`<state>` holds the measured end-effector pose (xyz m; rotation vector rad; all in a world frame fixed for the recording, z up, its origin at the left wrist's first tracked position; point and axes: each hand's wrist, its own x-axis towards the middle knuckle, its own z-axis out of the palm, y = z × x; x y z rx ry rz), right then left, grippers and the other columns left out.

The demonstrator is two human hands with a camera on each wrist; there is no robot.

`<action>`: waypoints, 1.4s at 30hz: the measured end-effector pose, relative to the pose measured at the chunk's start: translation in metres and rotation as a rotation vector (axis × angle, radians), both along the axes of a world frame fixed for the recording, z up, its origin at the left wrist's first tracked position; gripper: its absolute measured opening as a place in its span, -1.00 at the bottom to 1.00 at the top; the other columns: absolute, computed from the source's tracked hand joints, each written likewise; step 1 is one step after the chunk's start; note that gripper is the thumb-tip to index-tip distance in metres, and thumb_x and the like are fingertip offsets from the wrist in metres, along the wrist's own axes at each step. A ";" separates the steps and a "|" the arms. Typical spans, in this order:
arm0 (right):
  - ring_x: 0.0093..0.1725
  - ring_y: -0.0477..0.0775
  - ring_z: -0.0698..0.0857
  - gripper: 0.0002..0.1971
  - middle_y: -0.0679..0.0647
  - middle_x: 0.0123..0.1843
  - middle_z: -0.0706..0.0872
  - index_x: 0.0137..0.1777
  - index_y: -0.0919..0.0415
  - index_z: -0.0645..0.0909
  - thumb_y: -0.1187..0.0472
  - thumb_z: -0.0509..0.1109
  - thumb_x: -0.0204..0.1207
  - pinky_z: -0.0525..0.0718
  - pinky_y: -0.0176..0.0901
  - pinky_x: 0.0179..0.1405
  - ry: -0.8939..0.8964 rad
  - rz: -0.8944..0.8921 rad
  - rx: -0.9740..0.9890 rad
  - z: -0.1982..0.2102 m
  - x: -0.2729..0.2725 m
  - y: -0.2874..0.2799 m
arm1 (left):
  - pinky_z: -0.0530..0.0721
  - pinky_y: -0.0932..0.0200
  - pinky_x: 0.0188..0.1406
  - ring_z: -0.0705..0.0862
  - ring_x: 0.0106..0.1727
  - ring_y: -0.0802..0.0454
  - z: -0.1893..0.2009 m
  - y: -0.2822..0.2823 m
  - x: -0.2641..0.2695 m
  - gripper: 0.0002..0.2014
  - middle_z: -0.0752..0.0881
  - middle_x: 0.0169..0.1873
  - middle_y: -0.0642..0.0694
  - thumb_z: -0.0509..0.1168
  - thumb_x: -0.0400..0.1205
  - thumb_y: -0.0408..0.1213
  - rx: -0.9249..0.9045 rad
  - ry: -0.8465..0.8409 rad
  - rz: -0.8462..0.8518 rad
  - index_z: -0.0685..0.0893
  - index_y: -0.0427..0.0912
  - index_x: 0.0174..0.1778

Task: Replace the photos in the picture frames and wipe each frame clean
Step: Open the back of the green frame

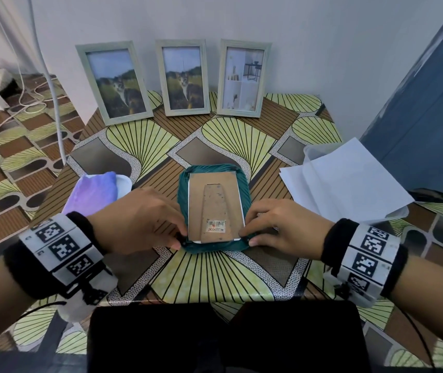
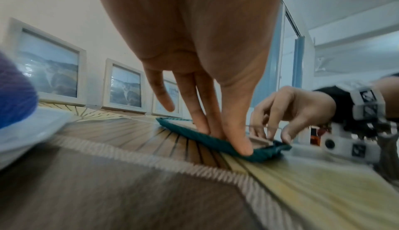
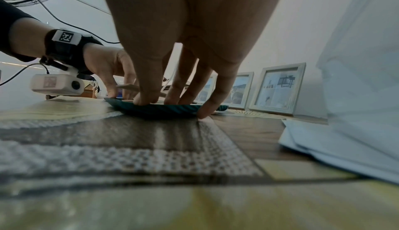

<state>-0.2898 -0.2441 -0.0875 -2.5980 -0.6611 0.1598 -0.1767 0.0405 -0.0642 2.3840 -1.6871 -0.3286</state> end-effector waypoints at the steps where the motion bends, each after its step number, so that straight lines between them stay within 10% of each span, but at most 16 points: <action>1: 0.08 0.01 0.64 -0.77 -0.01 0.04 0.70 0.17 0.01 0.80 0.13 0.52 0.52 0.62 -0.05 0.08 -0.010 0.015 -0.005 -0.001 -0.001 0.001 | 0.66 0.07 0.04 0.70 -0.04 0.30 0.002 -0.001 0.001 -0.75 0.75 -0.06 0.25 0.49 0.50 0.11 0.000 0.036 0.016 0.78 0.16 0.05; 7: 0.03 0.08 0.67 -0.79 0.04 -0.02 0.72 0.15 0.02 0.82 0.10 0.48 0.56 0.67 0.04 -0.05 -0.071 0.072 -0.111 0.001 -0.001 0.003 | 0.59 0.06 0.24 0.64 0.25 0.11 -0.003 -0.009 -0.003 -0.50 0.62 0.33 0.12 0.38 0.57 0.15 0.111 -0.072 0.026 0.67 0.02 0.38; 27: -0.05 -0.08 0.61 -0.72 -0.05 -0.04 0.68 -0.02 0.11 0.83 -0.09 0.47 0.53 0.61 -0.05 0.00 -0.007 -0.126 -0.062 0.011 0.010 0.005 | 0.56 0.14 0.26 0.58 0.21 0.26 0.004 -0.017 0.003 -0.61 0.72 0.18 0.28 0.33 0.56 0.21 0.156 0.022 0.108 0.72 0.19 0.27; 31: 0.32 -0.01 0.50 -0.57 0.00 0.30 0.60 0.45 0.09 0.57 -0.04 0.33 0.64 0.50 -0.13 0.36 -0.153 -0.305 -0.139 0.013 0.022 -0.001 | 0.63 0.10 0.18 0.62 0.07 0.29 0.015 -0.042 0.010 -0.72 0.72 0.10 0.25 0.31 0.62 0.13 0.103 0.052 0.237 0.67 0.22 0.22; 37: 0.71 0.01 0.05 -0.24 0.09 0.76 0.05 0.73 0.22 -0.03 -0.10 0.21 0.69 0.07 -0.10 0.69 0.067 -0.227 -0.294 -0.002 0.029 0.002 | 0.45 0.03 0.46 0.46 0.46 0.00 0.007 -0.089 -0.001 -0.35 0.45 0.53 -0.05 0.15 0.65 0.25 0.238 0.009 0.383 0.33 -0.03 0.59; 42: 0.73 -0.04 -0.18 -0.25 0.14 0.76 -0.17 0.73 0.25 -0.21 -0.01 0.14 0.75 -0.16 -0.28 0.61 0.207 -0.194 -0.249 -0.008 0.031 -0.004 | 0.23 -0.20 0.64 -0.13 0.72 -0.22 -0.010 -0.103 -0.017 -0.12 -0.16 0.70 -0.33 -0.01 0.66 0.33 0.472 0.035 0.395 -0.16 -0.18 0.71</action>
